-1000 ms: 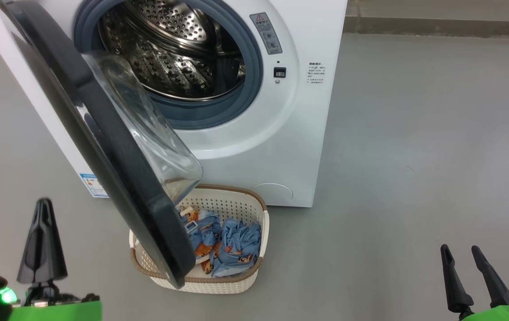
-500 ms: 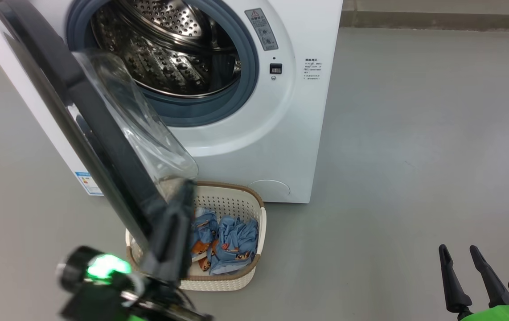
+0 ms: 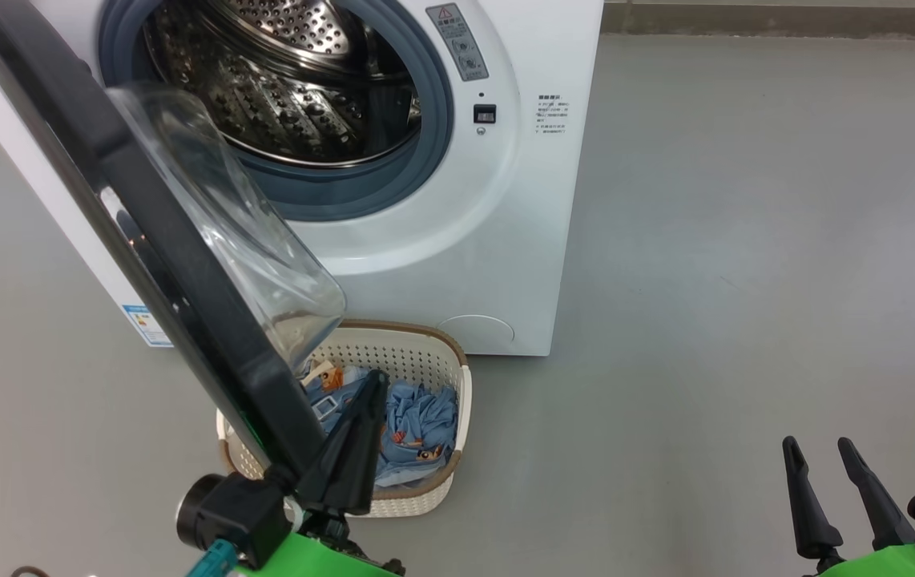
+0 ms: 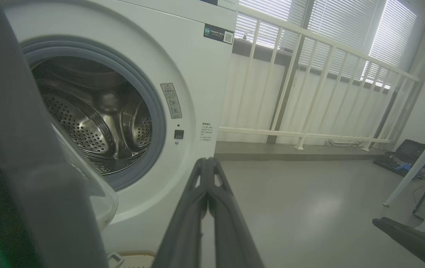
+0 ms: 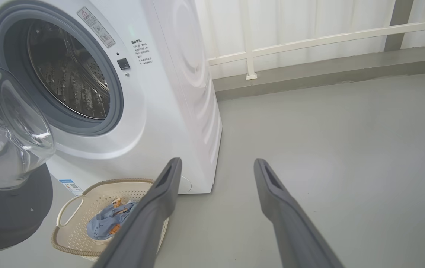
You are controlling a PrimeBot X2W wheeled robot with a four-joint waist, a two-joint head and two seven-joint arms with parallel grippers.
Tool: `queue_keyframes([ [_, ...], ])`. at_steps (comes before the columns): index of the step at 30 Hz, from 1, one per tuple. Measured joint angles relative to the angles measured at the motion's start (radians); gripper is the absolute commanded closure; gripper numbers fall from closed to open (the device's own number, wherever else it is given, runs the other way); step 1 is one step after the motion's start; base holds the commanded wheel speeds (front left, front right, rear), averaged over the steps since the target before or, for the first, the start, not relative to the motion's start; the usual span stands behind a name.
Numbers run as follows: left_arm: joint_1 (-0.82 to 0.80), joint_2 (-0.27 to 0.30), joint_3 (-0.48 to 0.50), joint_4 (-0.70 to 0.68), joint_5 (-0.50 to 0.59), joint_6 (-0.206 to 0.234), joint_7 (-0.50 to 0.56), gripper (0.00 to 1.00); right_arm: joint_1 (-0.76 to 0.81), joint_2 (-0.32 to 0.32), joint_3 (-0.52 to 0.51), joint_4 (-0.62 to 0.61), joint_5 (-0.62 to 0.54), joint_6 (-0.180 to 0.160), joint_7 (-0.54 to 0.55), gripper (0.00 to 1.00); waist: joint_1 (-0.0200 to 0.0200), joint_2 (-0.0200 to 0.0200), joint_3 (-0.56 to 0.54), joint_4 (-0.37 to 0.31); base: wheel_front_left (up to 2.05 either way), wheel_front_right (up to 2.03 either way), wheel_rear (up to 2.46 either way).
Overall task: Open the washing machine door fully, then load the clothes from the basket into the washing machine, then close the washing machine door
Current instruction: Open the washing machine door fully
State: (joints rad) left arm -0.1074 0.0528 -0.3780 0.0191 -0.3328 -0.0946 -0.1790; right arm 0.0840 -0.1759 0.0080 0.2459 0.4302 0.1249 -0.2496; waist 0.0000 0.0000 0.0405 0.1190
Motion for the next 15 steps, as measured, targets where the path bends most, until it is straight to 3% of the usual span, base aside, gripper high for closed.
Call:
queue_keyframes([
  [15, -0.042, 0.009, 0.085, 0.189, -0.038, 0.008, -0.059, 1.0, -0.014, -0.003, 0.011, -0.013, 0.0, 0.0, 0.0, 0.0, 0.0001, 0.0, 0.005, -0.005, 0.0, 0.0, 0.0],
])
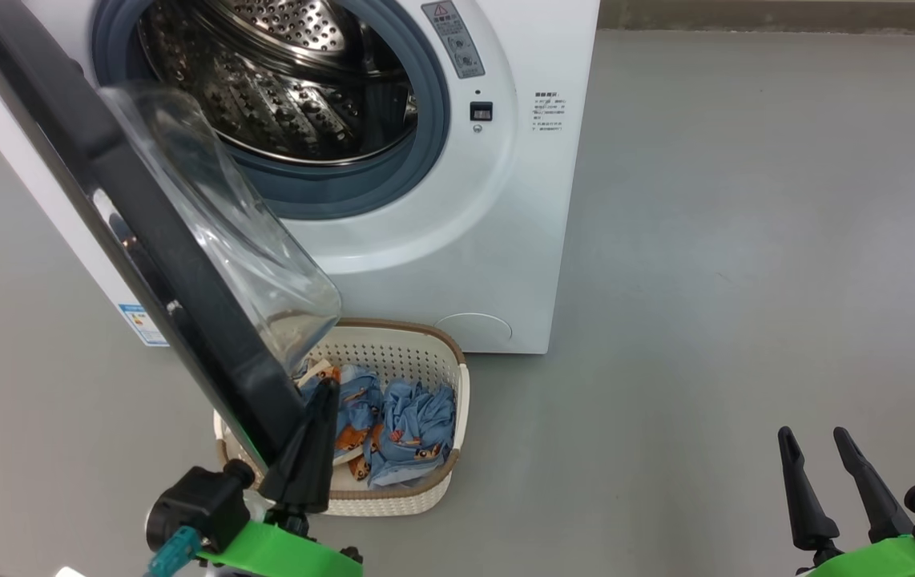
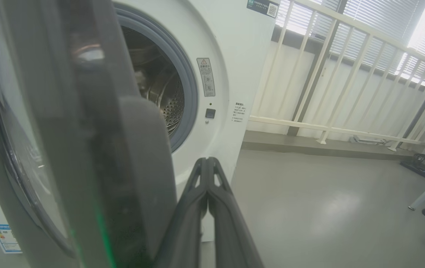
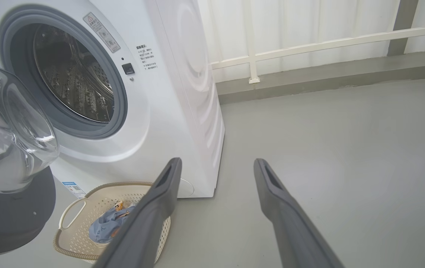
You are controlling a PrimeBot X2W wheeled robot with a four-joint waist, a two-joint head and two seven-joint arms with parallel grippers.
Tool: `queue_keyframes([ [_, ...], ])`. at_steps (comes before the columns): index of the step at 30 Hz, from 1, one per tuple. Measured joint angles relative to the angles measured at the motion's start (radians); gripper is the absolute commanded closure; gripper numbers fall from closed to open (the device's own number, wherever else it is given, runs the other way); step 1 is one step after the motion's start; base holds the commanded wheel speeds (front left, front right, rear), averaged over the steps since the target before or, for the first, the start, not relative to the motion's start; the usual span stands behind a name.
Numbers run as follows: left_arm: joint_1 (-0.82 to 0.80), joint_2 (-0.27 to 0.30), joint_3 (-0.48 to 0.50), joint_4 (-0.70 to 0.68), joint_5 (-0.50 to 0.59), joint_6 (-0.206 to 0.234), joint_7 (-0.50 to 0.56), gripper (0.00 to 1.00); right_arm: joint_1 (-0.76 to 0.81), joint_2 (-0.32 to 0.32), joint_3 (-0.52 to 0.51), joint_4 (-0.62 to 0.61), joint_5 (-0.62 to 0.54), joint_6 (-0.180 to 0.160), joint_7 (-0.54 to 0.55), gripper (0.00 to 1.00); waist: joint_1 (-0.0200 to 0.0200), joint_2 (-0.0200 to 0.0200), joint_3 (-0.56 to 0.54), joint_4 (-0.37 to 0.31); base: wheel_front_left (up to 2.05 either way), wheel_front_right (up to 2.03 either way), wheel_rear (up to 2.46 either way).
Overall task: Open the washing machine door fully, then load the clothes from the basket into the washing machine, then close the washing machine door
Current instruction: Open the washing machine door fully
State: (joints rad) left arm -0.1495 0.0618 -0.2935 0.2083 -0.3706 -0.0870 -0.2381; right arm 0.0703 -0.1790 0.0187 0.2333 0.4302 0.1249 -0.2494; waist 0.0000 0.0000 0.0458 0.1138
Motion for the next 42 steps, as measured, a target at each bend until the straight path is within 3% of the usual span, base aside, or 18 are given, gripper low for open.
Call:
queue_keyframes([
  [23, -0.009, -0.005, 0.03, 0.043, -0.006, -0.011, -0.01, 1.0, 0.0, -0.006, 0.004, -0.019, -0.003, 0.0, 0.0, 0.0, -0.0001, 0.0, 0.005, 0.058, 0.0, 0.0, 0.0],
  [42, 0.019, 0.006, 0.054, 0.013, -0.005, 0.001, -0.017, 1.0, -0.001, -0.018, 0.002, -0.03, -0.009, 0.0, 0.0, 0.0, -0.0001, 0.0, 0.027, 0.165, 0.0, 0.0, 0.0],
])
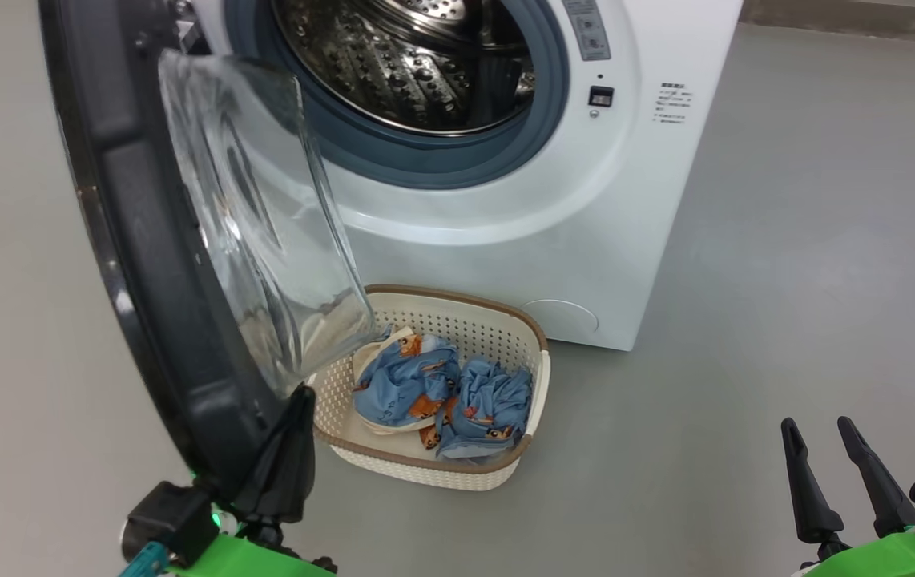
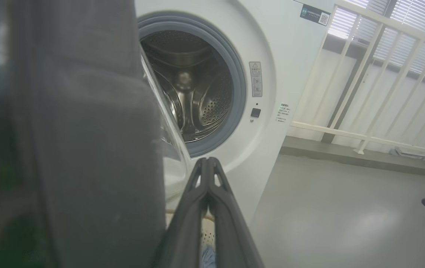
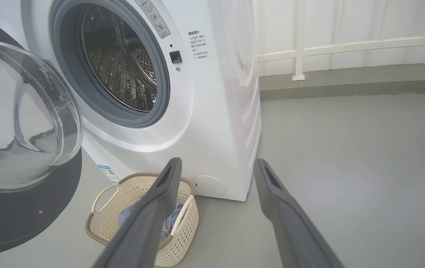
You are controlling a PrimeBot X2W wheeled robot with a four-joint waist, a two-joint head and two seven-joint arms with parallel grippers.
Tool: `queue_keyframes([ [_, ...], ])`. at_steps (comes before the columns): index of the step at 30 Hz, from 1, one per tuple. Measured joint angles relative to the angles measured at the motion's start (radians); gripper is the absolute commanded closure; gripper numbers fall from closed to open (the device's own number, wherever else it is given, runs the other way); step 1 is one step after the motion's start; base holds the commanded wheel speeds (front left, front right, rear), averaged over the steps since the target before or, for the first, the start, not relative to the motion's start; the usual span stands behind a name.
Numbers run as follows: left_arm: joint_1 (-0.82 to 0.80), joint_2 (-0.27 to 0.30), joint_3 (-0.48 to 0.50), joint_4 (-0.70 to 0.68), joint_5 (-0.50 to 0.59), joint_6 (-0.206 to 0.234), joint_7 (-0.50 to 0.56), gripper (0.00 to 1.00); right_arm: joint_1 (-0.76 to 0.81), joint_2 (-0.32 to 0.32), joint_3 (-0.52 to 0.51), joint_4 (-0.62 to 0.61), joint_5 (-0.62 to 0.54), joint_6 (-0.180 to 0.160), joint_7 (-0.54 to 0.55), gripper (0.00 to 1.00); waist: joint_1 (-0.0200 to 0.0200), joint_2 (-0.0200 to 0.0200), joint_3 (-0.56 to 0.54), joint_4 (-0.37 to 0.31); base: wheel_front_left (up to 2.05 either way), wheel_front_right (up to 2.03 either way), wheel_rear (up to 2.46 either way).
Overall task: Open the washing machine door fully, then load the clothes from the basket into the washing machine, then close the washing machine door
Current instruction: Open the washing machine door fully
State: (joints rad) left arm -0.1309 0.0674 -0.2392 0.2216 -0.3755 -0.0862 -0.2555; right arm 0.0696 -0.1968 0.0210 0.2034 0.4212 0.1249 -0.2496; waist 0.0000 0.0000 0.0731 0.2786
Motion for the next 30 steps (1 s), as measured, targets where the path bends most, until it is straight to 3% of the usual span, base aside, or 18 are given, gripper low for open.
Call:
queue_keyframes([
  [17, 0.035, 0.055, 0.114, -0.036, 0.009, 0.087, 0.0, 1.0, -0.004, -0.003, 0.003, -0.004, -0.002, 0.0, 0.0, 0.0, 0.0, 0.0, 0.011, 0.087, 0.0, 0.0, 0.0],
  [30, 0.029, 0.102, 0.248, -0.029, 0.006, 0.123, 0.0, 1.0, -0.006, -0.008, 0.003, -0.011, -0.005, 0.0, 0.0, 0.0, 0.0, 0.0, 0.03, 0.102, 0.0, 0.0, 0.0],
])
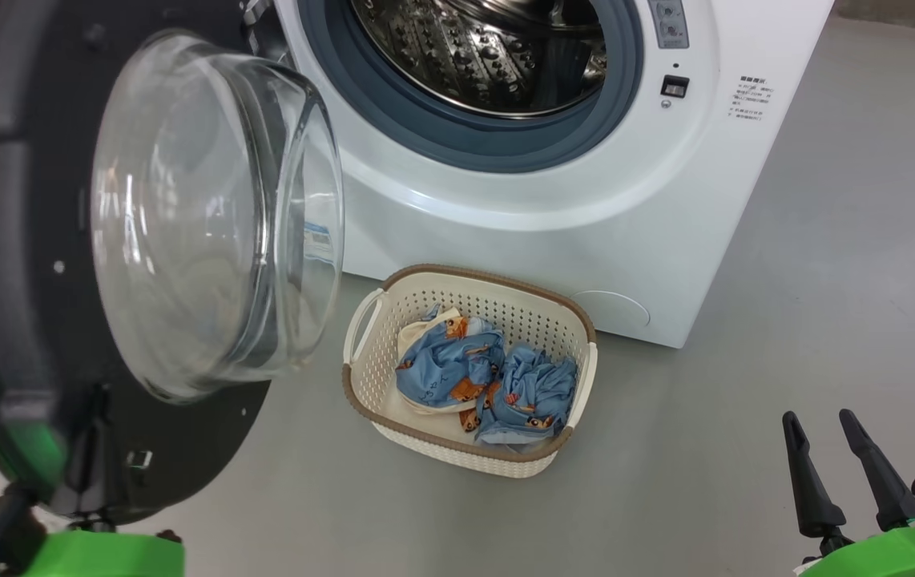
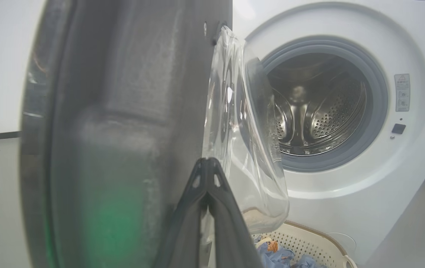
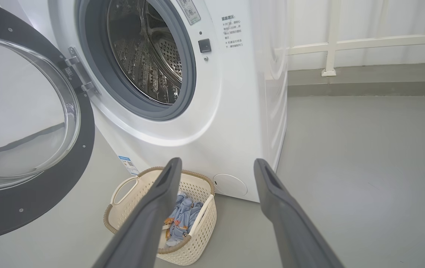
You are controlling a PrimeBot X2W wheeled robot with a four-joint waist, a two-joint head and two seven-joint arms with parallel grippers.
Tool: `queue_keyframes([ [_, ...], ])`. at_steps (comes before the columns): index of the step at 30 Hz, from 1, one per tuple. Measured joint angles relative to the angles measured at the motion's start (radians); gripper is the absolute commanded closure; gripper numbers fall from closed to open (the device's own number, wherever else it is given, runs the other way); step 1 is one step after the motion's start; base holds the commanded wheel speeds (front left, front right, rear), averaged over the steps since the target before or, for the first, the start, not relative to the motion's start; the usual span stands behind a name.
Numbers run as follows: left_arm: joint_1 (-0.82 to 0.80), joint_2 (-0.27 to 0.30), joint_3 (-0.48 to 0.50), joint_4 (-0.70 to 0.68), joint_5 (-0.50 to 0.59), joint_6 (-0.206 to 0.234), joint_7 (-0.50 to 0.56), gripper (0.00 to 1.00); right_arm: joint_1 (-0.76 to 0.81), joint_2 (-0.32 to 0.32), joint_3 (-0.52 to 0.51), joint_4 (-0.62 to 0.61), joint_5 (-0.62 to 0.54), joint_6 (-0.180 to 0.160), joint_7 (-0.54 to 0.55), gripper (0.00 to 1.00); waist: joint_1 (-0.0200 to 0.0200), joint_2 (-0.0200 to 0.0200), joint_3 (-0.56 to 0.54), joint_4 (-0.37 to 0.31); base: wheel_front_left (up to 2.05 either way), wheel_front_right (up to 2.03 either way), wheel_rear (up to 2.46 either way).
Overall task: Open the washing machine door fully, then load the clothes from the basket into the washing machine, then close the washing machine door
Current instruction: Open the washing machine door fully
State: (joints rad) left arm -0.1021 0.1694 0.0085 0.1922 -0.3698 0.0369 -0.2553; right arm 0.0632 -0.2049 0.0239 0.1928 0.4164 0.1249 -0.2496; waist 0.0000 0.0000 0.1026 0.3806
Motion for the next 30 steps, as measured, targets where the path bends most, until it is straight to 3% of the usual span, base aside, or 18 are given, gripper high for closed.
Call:
queue_keyframes([
  [13, -0.081, 0.013, 0.154, 0.062, 0.002, 0.006, 0.0, 1.0, -0.044, -0.021, 0.007, -0.007, -0.004, 0.0, 0.0, 0.0, 0.0, 0.0, 0.056, 0.0, 0.0, 0.0, 0.0],
  [30, -0.269, 0.074, 0.365, 0.289, 0.056, -0.068, 0.0, 1.0, -0.097, -0.05, 0.02, -0.019, -0.012, 0.0, 0.0, 0.0, 0.0, 0.0, 0.13, -0.003, 0.0, 0.0, 0.0],
])
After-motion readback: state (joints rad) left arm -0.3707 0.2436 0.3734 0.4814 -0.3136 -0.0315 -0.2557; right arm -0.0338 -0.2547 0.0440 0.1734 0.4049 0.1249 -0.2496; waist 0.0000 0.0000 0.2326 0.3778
